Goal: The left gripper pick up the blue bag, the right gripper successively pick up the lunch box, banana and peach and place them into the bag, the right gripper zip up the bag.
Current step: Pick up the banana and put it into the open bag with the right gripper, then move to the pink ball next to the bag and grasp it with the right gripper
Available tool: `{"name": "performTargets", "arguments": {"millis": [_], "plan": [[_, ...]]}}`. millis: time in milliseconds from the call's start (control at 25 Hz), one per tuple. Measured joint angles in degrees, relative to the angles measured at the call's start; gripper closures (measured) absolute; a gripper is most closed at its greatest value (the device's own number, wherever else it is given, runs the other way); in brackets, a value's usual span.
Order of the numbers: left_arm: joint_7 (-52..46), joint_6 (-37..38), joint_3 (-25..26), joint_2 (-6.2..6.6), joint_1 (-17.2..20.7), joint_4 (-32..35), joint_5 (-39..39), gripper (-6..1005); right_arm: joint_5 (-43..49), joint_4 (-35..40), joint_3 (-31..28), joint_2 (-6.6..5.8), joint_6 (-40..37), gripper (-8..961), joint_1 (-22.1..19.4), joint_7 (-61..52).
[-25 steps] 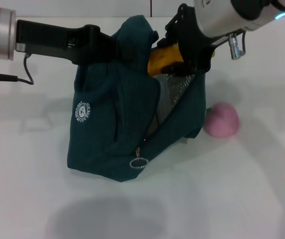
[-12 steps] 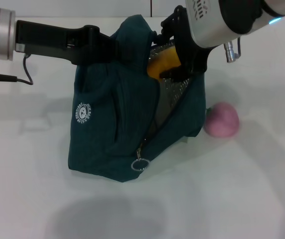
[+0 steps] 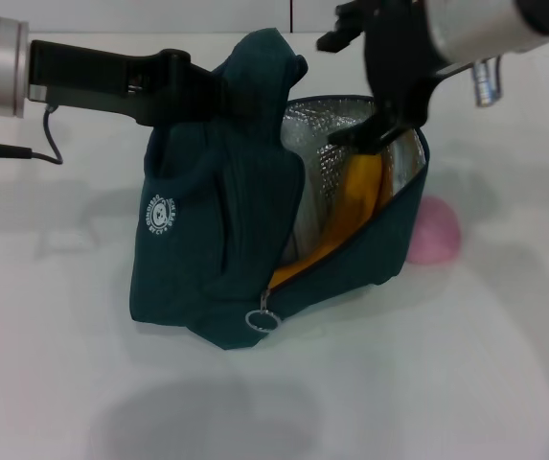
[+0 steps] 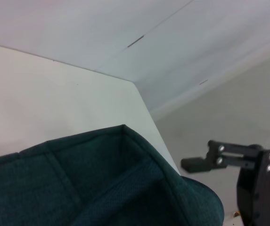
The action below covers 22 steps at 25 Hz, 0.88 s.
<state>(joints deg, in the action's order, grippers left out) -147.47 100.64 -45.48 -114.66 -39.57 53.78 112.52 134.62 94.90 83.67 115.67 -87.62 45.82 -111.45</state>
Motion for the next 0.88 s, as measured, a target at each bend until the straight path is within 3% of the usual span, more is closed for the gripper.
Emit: {"name": "performTargets", "arguments": {"millis": [360,600,880], "plan": [[0.17,-0.02,0.14,-0.04,0.57,0.01,-0.03,959,-4.71,2.27,-17.78,-0.09,-3.85,65,-8.85,-3.4],[0.23,0.0,0.13,-0.04,0.52,0.01,-0.03,958,-7.32,-6.96,-27.9,-0.11,-4.8,66,-13.1,-4.69],[0.35,0.0,-0.01,-0.11,0.46,-0.54,0.01,958,-6.62,-21.98,-31.18,-1.21,-2.88,67,-11.55,-7.48]]}}
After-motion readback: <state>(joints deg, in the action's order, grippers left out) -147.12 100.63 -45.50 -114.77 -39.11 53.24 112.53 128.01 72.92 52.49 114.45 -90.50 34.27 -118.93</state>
